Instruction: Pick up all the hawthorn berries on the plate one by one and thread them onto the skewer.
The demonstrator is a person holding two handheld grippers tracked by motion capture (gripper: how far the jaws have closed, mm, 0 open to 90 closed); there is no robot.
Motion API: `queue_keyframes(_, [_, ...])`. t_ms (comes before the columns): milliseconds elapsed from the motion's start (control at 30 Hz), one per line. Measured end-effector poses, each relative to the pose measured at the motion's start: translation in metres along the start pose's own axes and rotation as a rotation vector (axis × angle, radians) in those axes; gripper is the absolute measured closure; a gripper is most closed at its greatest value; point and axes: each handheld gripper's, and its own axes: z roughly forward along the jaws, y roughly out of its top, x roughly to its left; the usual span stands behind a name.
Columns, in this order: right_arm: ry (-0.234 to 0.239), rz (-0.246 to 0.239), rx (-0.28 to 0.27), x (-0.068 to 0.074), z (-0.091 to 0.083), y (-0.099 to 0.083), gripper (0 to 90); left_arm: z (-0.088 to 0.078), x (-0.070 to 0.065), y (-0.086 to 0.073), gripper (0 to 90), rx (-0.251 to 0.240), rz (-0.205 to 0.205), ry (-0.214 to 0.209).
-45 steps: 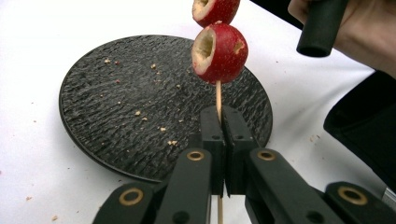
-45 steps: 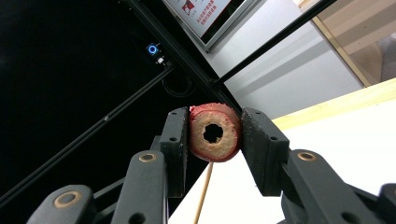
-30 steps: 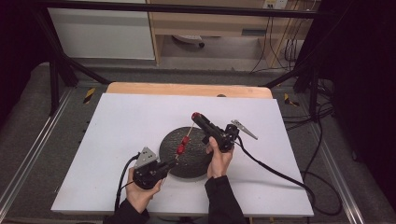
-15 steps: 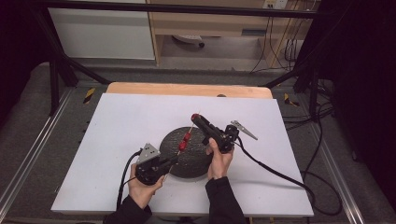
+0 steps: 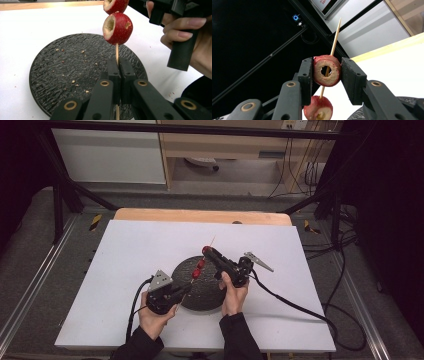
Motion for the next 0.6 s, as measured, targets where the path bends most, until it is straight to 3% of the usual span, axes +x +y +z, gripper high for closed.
queue_keyframes(500, [-0.01, -0.022, 0.05, 0.0009, -0.0012, -0.0028, 62.5, 0.004, 0.0027, 0.0009, 88.5, -0.001, 0.006, -0.007])
queue_keyframes(600, [-0.022, -0.049, 0.069, 0.0016, -0.0025, 0.0003, 59.0, 0.0027, 0.0037, 0.0009, 88.5, -0.003, 0.009, -0.007])
